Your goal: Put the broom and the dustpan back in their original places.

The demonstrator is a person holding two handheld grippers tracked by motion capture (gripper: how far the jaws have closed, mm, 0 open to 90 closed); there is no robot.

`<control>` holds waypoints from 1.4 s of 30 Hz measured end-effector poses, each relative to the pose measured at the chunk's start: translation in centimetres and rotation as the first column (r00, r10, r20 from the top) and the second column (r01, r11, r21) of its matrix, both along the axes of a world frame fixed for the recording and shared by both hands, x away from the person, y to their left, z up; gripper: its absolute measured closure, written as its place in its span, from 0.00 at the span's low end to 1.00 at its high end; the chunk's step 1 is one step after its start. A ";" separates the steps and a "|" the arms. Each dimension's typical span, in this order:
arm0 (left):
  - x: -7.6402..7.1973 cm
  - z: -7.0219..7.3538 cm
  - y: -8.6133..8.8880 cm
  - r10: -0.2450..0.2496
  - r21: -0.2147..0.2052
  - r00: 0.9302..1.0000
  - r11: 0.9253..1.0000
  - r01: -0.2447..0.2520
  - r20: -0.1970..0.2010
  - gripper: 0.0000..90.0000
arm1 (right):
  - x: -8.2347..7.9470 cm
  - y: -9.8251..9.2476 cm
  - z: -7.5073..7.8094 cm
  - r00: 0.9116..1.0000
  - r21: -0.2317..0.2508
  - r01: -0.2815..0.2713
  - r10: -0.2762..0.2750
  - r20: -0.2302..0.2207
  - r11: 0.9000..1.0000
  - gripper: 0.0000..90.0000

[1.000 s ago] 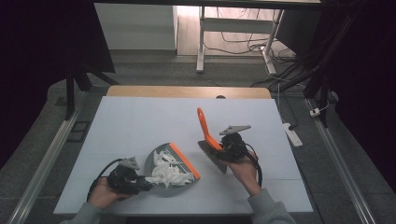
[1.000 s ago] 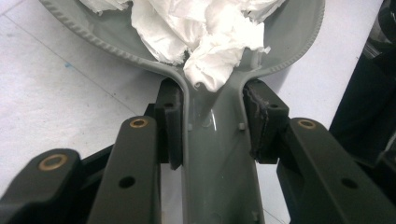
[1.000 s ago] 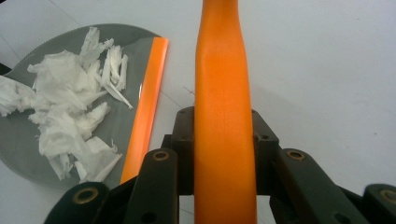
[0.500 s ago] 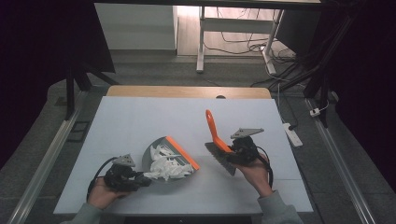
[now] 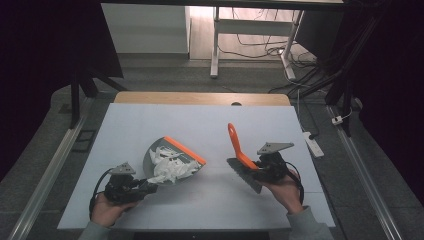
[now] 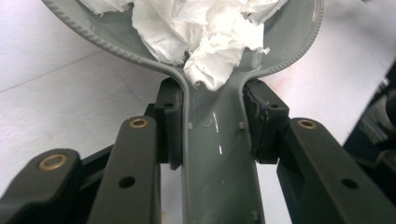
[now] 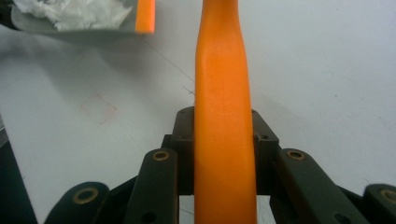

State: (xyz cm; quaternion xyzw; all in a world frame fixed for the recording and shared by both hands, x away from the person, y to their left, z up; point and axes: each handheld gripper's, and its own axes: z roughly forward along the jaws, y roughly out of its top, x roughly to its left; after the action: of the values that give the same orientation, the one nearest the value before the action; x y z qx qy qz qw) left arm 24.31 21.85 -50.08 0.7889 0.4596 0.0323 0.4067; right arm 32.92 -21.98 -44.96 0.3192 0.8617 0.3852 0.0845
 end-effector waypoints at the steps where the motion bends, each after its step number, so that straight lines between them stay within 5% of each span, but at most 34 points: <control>1: -0.1 0.0 0.2 0.022 -0.005 1.000 1.000 -0.022 -0.003 0.68 | -0.1 -0.3 0.1 1.000 0.004 0.000 0.000 -0.002 1.000 0.78; 15: -0.6 -0.5 1.6 0.219 -0.037 0.975 0.975 -0.220 -0.030 0.68 | -0.3 -1.7 -0.3 0.996 0.029 0.018 -0.015 -0.083 0.999 0.78; 23: -0.9 -1.1 2.1 0.318 -0.031 0.946 0.947 -0.320 -0.053 0.68 | -0.7 -1.1 -0.8 0.992 0.026 0.013 -0.010 -0.125 1.000 0.78; 30: -0.6 -1.6 2.0 0.368 -0.017 0.928 0.929 -0.369 -0.058 0.68 | -0.5 -1.7 -1.5 0.986 0.047 0.041 -0.033 -0.162 0.998 0.78; 36: -0.3 -1.9 2.0 0.443 -0.005 0.894 0.896 -0.444 -0.060 0.68 | -0.2 -1.7 -2.1 0.982 0.057 0.039 -0.028 -0.187 0.998 0.78; 42: -0.2 -2.2 2.2 0.475 -0.003 0.877 0.879 -0.476 -0.073 0.68 | -0.1 -1.4 -2.5 0.979 0.049 0.030 -0.020 -0.205 0.998 0.78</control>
State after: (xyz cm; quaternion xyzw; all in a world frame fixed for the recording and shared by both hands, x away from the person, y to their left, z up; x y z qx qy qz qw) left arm 24.15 24.00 -52.28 0.6482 0.6533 0.0987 0.3784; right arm 32.77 -23.37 -47.49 0.3700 0.8514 0.3716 -0.0080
